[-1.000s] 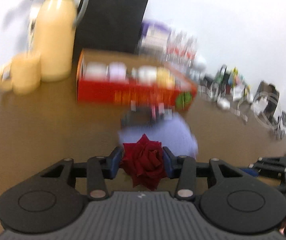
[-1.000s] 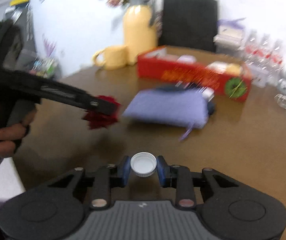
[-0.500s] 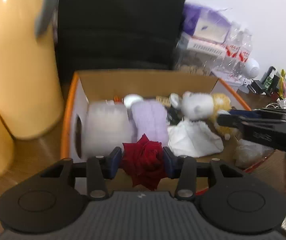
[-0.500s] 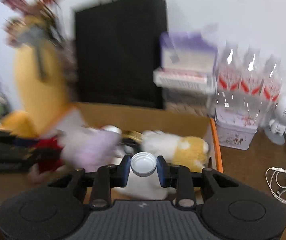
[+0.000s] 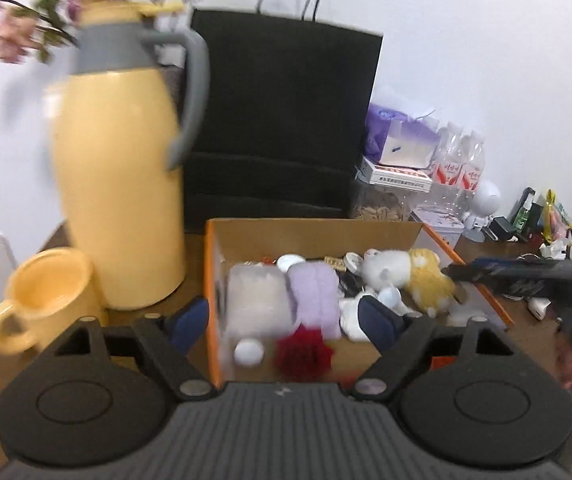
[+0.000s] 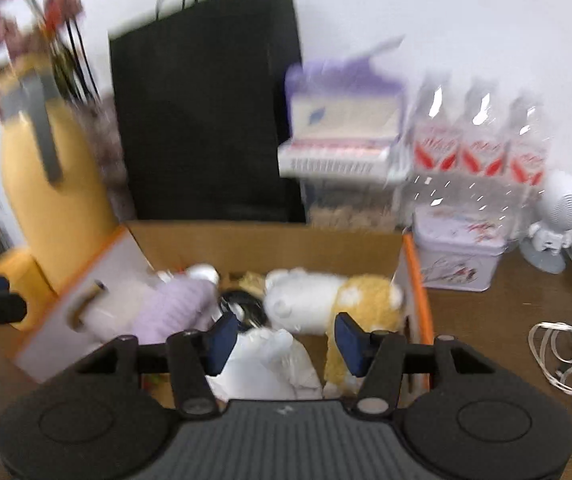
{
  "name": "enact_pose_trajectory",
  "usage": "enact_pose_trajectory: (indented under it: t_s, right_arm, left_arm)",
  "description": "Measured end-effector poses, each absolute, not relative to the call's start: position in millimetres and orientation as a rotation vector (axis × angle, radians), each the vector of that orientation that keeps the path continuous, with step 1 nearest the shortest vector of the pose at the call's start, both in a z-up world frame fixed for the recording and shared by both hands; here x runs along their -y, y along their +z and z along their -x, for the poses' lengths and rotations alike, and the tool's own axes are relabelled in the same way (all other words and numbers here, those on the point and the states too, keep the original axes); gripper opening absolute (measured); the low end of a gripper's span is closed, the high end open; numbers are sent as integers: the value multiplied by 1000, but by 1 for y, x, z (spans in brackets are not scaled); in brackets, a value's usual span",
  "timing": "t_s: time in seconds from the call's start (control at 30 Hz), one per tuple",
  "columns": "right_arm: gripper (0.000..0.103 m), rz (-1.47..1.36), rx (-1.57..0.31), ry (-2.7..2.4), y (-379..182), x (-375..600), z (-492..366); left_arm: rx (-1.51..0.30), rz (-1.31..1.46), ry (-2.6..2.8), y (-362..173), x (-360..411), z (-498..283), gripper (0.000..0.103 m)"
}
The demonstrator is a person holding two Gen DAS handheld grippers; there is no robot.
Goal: Organize objects
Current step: 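Release the red rose and white cap into the red box with both tools, then grasp the black braided cable with the left tool while the right tool grasps a white cap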
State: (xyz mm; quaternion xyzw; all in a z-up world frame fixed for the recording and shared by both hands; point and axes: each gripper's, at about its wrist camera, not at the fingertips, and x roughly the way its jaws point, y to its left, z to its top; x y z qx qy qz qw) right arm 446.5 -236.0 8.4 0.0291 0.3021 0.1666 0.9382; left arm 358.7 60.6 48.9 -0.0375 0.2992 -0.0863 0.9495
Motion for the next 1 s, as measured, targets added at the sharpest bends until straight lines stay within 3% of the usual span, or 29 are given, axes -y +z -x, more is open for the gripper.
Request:
enact_pose_trajectory:
  t_s: [0.2, 0.43, 0.6, 1.0]
  right_arm:
    - [55, -124, -591, 401, 20, 266, -341]
    - [58, -68, -614, 407, 1, 256, -210]
    - [62, -2, -612, 463, 0, 245, -139]
    - [65, -9, -648, 393, -8, 260, -90]
  left_arm:
    - [-597, 74, -191, 36, -69, -246, 92]
    - [-659, 157, -160, 20, -83, -157, 92]
    - [-569, 228, -171, 29, -94, -88, 98]
    - [-572, 186, -146, 29, -91, -54, 100]
